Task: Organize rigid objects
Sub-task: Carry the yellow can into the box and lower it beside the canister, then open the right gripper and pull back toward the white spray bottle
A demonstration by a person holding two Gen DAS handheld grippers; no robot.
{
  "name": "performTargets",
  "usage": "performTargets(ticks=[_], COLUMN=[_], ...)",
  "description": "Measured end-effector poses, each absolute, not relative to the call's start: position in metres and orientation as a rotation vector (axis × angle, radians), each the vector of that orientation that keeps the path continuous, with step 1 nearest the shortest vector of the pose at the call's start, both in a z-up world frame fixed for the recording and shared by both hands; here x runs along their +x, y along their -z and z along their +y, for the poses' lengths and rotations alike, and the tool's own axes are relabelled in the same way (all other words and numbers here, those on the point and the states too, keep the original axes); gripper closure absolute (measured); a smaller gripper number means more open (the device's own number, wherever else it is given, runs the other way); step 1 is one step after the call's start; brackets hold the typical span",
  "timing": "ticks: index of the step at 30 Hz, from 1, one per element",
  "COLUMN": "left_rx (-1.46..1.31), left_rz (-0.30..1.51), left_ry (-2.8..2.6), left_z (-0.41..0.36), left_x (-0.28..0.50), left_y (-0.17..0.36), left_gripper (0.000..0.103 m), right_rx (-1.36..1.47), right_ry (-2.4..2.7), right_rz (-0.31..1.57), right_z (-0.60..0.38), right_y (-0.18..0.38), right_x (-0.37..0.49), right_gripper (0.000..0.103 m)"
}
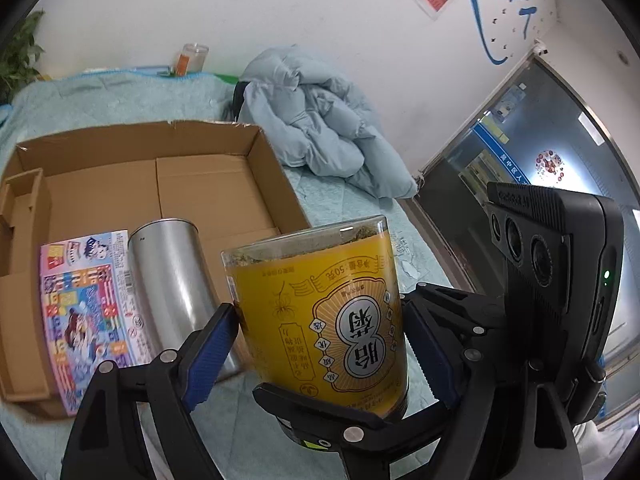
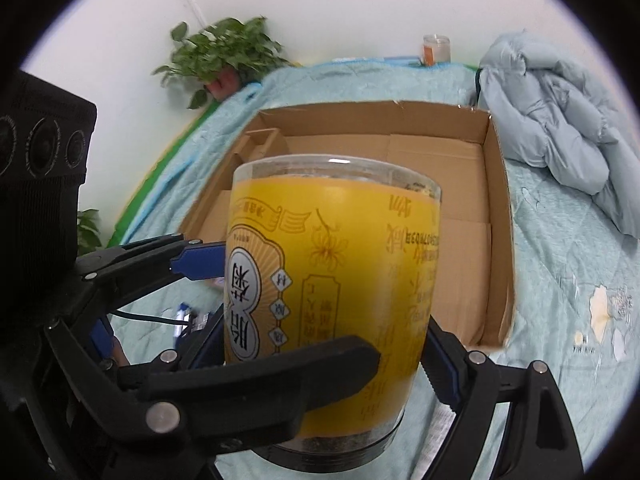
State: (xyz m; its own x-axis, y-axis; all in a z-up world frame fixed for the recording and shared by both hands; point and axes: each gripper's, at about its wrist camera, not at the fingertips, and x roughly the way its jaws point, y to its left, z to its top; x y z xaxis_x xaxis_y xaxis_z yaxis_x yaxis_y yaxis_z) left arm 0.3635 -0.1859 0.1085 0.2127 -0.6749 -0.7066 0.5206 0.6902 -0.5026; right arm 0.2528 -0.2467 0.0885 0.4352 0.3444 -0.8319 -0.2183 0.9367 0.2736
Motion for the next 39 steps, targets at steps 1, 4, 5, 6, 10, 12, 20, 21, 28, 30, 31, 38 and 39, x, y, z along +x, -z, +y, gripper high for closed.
performTargets(ticks=[1, 4, 5, 6, 10, 12, 20, 21, 28, 30, 31, 38, 39], left_rx=[-0.173, -0.176, -0.176, -0.178, -0.185, -0.191, -0.110, -0.112, -0.117, -0.102, -0.113, -0.004, 0.025], left_rz=[1.089, 1.126, 1.142, 1.163, 1.246, 1.285, 1.291, 1.294, 1.328, 1.313, 1.311, 0.970, 0.894], left_ry=[0.834, 0.829, 0.830, 0.830, 0.819, 0.812, 0.755, 0.755, 0.777, 0.768, 0.762, 0.563, 0.511], left_z=[-0.190, -0.199, -0.203, -0.206, -0.215, -0.217, -0.227, -0.228, -0.229, -0.229, -0.228, -0.184, -0.174], left_x=[0.377, 0.402, 0.410, 0.417, 0.437, 0.442, 0.443, 0.444, 0.439, 0.434, 0.433, 0.372, 0.355], left_y=[-0.101, -0.082, -0.074, -0.065, -0.030, -0.012, 0.002, 0.002, 0.006, 0.006, 0.006, -0.048, -0.058], left_gripper=[0.021, 0.021, 0.021, 0.021, 0.021, 0.021, 0.036, 0.037, 0.045, 0.045, 0.045, 0.012, 0.000], right_rx=[0.136, 0.150, 0.153, 0.155, 0.185, 0.211, 0.298, 0.307, 0.285, 0.257, 0.253, 0.152, 0.119], right_ry=[-0.350, -0.351, -0.353, -0.354, -0.358, -0.362, -0.361, -0.340, -0.324, -0.312, -0.307, -0.234, -0.218], right_rz=[1.084, 1.124, 1.133, 1.143, 1.201, 1.239, 1.308, 1.320, 1.277, 1.263, 1.258, 1.141, 1.066], right_z=[-0.249, -0.256, -0.259, -0.261, -0.269, -0.273, -0.292, -0.296, -0.309, -0.305, -0.304, -0.295, -0.292], right_y=[-0.083, -0.068, -0.063, -0.058, -0.031, -0.015, 0.007, 0.008, -0.002, -0.003, -0.004, -0.021, -0.030], right_x=[0.263, 0.286, 0.292, 0.296, 0.312, 0.316, 0.321, 0.322, 0.310, 0.308, 0.308, 0.284, 0.272], right_gripper=[0.017, 0.017, 0.017, 0.017, 0.017, 0.017, 0.017, 0.017, 0.036, 0.036, 0.036, 0.031, 0.024])
